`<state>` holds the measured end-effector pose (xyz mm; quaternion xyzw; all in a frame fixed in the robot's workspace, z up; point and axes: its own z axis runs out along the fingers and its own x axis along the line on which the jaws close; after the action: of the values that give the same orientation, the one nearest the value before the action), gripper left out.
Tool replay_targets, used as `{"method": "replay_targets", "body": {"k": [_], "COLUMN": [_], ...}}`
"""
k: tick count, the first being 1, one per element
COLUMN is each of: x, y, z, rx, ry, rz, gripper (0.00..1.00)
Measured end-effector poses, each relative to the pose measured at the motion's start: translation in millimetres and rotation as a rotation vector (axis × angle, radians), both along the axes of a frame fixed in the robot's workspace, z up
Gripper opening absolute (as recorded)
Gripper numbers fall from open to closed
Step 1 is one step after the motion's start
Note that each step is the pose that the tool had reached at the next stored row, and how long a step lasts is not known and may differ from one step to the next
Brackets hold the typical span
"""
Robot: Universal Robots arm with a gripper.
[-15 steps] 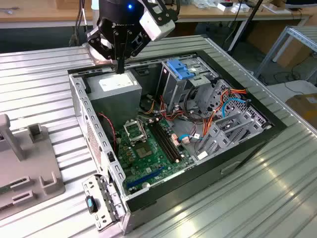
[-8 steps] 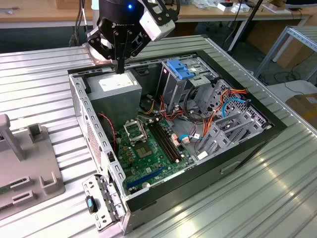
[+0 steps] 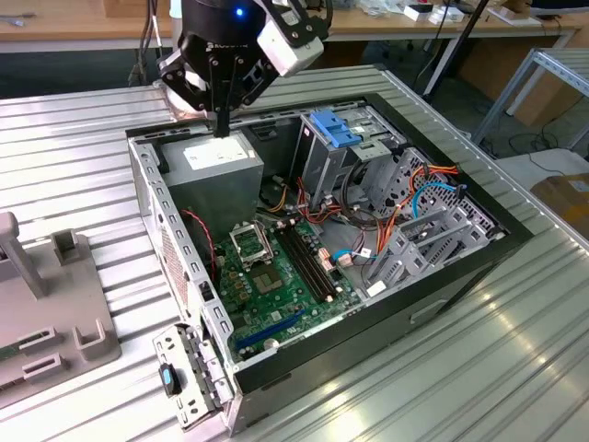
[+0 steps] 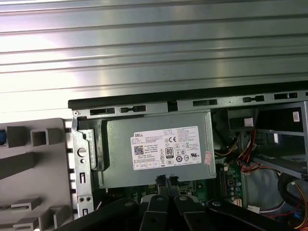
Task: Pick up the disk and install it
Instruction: 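Reach for the disk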
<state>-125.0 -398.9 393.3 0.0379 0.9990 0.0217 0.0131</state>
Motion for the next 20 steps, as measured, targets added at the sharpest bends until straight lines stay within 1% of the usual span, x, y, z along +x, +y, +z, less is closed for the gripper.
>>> {"method": "replay_targets", "body": {"k": [5,6,10,12,13,15,16,17,19,20], "x": [-16.9,-22.2,-46.2,-62.0,-67.3,-81.9,-91.8,-95.4,-107.5,-111.2], "y": [0.0,0.0,0.0,0.0,0.0,0.0,0.0,0.0,0.0,0.0], "z": [0.0,-0.1,-0.4,-0.6,-0.8,-0.9,-1.2,-1.3,-1.4,-1.5], "rx": [-0.0001,-0.0001,0.0000,0.0000,0.0001,-0.0001,0.0000,0.0001,-0.0001,-0.0001], "ry": [0.0001,0.0001,0.0001,0.0000,-0.0001,0.0001,0.0000,0.0000,0.0002,0.0001], "rz": [0.000,0.000,0.000,0.000,0.000,0.000,0.000,0.000,0.000,0.000], "gripper": [0.11,0.11,0.11,0.11,0.11,0.11,0.11,0.11,0.11,0.11]}}
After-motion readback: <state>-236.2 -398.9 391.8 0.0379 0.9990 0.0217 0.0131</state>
